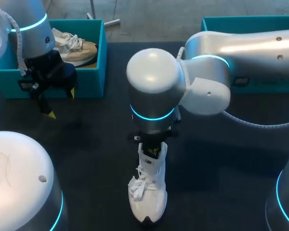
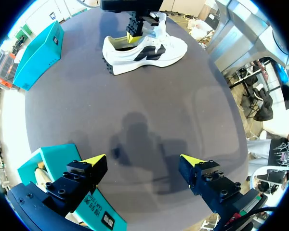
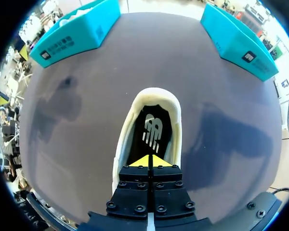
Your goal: Take the shoe out of the shoebox, open the shoe tongue, remove and reinsert the insole, then place the shoe into the shoebox
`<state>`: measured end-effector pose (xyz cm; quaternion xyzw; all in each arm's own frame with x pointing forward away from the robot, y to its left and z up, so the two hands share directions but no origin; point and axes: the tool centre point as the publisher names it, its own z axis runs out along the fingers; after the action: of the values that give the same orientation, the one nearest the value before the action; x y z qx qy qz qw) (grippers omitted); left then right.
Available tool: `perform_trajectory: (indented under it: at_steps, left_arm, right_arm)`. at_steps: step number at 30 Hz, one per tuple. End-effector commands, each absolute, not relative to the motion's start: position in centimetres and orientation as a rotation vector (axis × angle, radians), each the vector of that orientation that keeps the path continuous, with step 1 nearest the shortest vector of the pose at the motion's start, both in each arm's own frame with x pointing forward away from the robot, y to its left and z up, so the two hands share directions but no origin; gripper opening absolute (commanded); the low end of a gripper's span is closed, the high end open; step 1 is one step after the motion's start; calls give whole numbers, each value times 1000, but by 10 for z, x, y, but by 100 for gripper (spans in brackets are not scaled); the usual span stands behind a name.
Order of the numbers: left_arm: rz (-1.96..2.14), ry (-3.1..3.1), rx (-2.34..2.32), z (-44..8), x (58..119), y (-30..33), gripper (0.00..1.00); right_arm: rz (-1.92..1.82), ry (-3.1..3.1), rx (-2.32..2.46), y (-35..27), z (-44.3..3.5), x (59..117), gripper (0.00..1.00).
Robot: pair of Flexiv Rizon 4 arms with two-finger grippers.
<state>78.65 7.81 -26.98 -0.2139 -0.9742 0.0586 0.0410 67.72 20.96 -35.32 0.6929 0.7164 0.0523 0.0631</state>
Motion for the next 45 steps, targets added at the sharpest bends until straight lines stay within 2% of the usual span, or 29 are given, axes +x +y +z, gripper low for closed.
perform_trajectory:
  at_steps: [1,7,11,21,24,29,45]
  left_arm:
    - [176,-2986,-656,-270,785,79,100]
    - [176,-2986,-656,-270,785,79,100]
    - [176,-2986,-656,-270,785,79,100]
    - [176,-2986,-656,-270,785,79,100]
    - [176,-2986,-656,-270,785,79,100]
    - [176,-2986,-656,-270,785,79,100]
    - [176,-2986,-656,-270,785,79,100]
  right_arm:
    - [168,1590,2558,219,-359,670,0]
    - [160,1547,2586,217,-360,668,2]
    - [156,1537,2596,216,-361,669,23]
    - [127,1532,2620,217,-363,670,50]
    - [119,1533,2619,219,-361,669,75]
    - [113,1531,2615,221,-359,665,100]
    - [107,1518,2598,230,-347,649,100]
